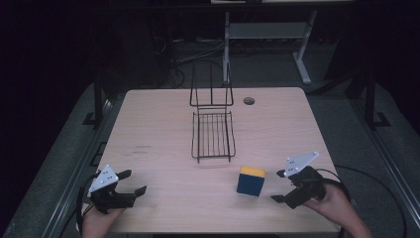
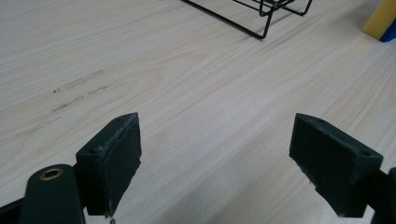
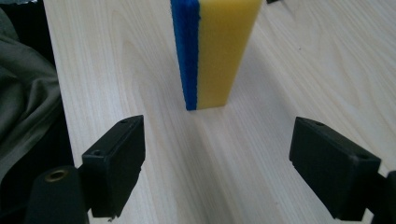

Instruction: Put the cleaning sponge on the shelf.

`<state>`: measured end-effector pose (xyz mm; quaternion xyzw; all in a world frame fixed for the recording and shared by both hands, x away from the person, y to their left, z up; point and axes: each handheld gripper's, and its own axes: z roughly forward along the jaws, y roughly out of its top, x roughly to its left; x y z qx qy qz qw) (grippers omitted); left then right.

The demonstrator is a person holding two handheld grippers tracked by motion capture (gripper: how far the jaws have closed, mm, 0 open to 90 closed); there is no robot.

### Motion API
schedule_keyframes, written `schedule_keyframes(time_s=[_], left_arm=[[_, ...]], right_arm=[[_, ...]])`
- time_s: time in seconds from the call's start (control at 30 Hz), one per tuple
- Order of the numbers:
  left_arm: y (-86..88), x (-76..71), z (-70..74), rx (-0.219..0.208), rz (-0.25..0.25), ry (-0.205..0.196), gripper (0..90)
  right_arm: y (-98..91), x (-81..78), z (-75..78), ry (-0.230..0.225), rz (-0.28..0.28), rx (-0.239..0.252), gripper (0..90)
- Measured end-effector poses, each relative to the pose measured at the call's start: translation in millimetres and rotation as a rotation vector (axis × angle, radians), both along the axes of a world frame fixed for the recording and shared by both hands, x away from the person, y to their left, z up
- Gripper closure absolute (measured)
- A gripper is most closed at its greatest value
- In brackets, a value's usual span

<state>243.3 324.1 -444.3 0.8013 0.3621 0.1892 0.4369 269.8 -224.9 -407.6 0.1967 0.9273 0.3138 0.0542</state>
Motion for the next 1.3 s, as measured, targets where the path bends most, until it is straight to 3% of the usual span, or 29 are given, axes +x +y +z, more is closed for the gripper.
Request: schedule_keyframes(time_s=[1.3], left_arm=[[-0.9, 0.5, 1.2, 0.000, -0.004, 0.002, 16.3]], right_arm=[[43.3, 21.4, 0.8, 0.020, 0.088, 0.010, 23.2]])
